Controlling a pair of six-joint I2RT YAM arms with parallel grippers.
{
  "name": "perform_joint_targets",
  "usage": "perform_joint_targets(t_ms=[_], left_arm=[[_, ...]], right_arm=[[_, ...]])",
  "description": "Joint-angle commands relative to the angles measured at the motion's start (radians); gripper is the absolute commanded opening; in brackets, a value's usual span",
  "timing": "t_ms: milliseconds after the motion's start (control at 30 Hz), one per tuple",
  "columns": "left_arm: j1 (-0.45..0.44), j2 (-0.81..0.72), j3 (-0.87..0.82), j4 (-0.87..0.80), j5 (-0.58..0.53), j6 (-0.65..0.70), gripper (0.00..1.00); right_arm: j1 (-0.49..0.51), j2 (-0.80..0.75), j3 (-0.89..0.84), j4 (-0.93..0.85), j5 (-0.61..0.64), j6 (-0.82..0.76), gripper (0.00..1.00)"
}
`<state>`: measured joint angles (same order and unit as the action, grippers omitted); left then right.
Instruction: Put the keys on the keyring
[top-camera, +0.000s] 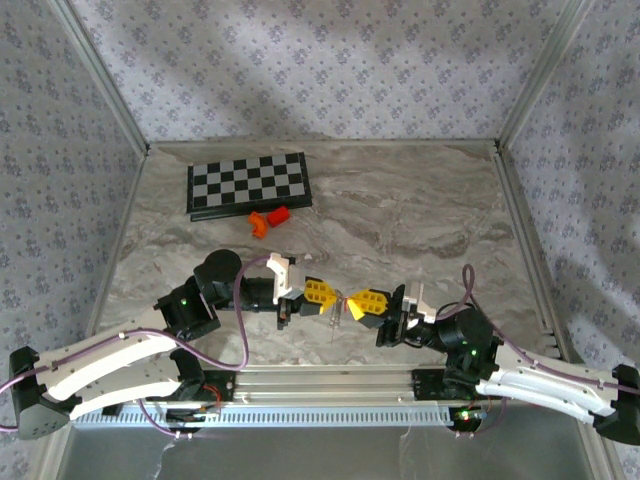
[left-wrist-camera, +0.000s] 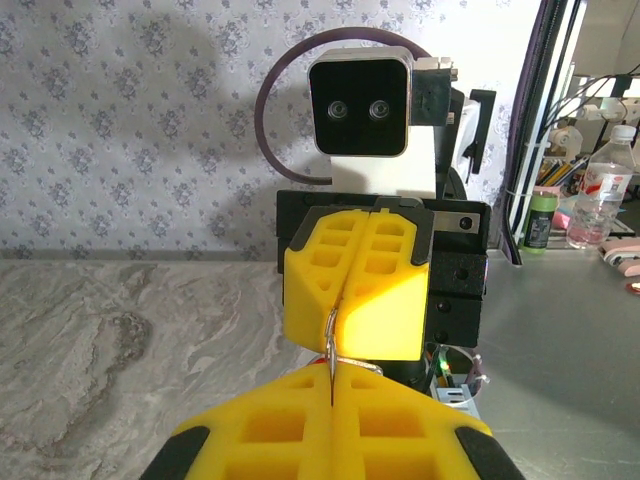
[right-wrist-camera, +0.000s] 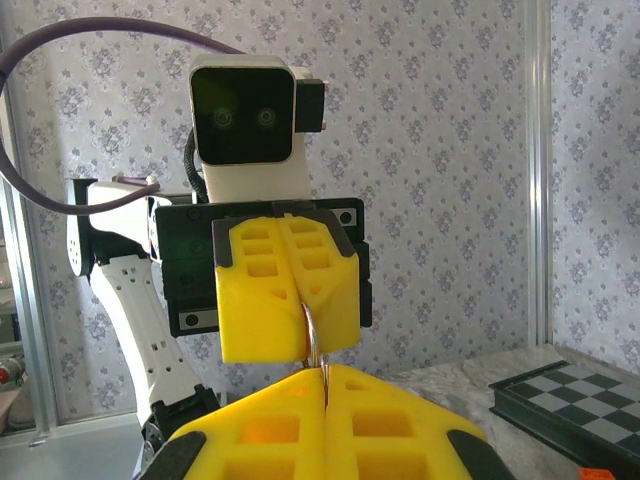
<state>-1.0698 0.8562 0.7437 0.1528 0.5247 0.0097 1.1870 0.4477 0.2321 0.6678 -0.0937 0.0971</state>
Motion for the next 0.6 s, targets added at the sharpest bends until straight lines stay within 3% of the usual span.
perform_joint_targets(t_ms=[0, 567], left_arm=[[-0.007, -0.02, 0.034, 0.03, 0.022, 0.005, 0.0], [-0.007, -0.017, 0.034, 0.031, 0.015, 0.008, 0.0]], right_arm=[[0.008, -0.005, 0.019, 0.009, -0.008, 0.01, 0.0], [0.01, 0.003, 0.023, 0.011, -0.013, 0.009, 0.0]])
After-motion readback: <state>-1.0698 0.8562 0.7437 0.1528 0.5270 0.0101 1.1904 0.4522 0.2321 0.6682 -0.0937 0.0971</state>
